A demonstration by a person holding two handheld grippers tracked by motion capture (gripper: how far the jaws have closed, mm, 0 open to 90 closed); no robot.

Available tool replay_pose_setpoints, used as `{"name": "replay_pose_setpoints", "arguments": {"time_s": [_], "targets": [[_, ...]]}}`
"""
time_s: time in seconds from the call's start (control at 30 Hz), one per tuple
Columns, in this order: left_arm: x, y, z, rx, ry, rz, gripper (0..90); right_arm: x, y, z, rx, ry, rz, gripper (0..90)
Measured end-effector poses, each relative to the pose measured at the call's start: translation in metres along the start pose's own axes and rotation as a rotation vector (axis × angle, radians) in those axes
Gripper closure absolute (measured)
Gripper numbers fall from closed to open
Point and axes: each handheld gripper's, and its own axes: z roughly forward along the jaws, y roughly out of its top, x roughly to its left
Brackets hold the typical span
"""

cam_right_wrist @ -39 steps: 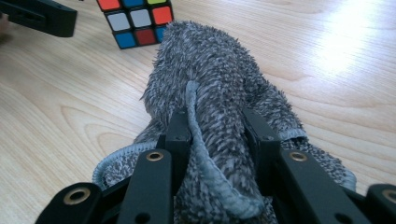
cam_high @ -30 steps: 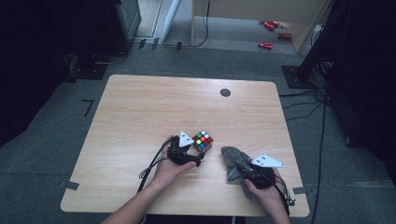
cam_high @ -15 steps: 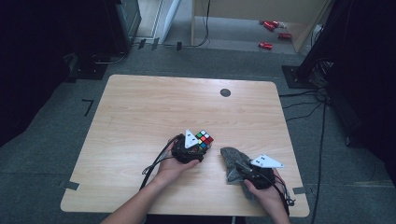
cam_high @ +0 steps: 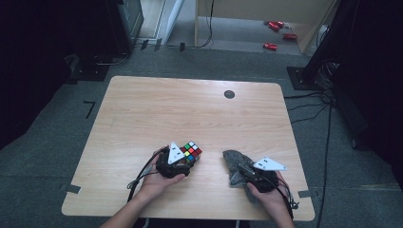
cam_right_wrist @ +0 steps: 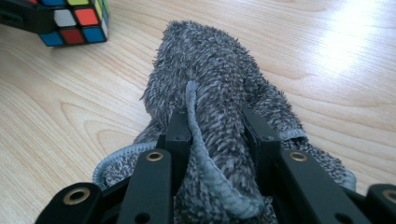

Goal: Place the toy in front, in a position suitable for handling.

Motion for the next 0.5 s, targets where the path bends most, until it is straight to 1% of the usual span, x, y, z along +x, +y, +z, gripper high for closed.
{"name": "replay_pose_setpoints", "arguments": {"time_s": [0.03, 0.1, 0.2, 0.27, 0.3, 0.33, 0.37, 0.4, 0.43, 0.5], "targets": [[0.0, -0.001, 0.0, 0.001, -0.001, 0.0, 35.1, 0.001, 0.0, 0.001, 0.001, 0.0, -0.002, 68.4], [0.001, -0.003, 0.001, 0.0, -0.005, -0.015, 34.9, 0.003, 0.001, 0.002, 0.002, 0.002, -0.008, 68.4], [0.004, -0.004, 0.003, 0.012, -0.003, -0.044, 34.5, 0.004, 0.001, 0.002, 0.004, 0.005, -0.011, 68.4], [0.004, -0.003, 0.004, 0.014, 0.011, -0.043, 34.1, 0.004, 0.0, 0.003, 0.006, 0.006, -0.012, 68.4], [0.003, -0.002, 0.007, 0.034, 0.016, -0.041, 30.4, 0.003, 0.0, 0.003, 0.006, 0.006, -0.012, 68.4], [0.003, -0.002, 0.007, 0.034, 0.016, -0.041, 25.7, 0.003, 0.0, 0.003, 0.006, 0.006, -0.012, 68.4], [0.002, -0.002, 0.009, 0.046, 0.014, -0.039, 25.7, 0.003, 0.0, 0.003, 0.006, 0.006, -0.012, 68.4], [0.002, 0.0, 0.011, 0.061, 0.016, -0.035, 21.6, 0.003, 0.0, 0.002, 0.006, 0.006, -0.012, 68.4], [0.002, 0.001, 0.012, 0.061, 0.025, -0.032, 17.8, 0.003, 0.0, 0.002, 0.006, 0.005, -0.013, 68.4], [0.002, 0.004, 0.014, 0.065, 0.034, -0.035, 17.4, 0.003, 0.0, 0.002, 0.007, 0.006, -0.012, 68.4]]}}
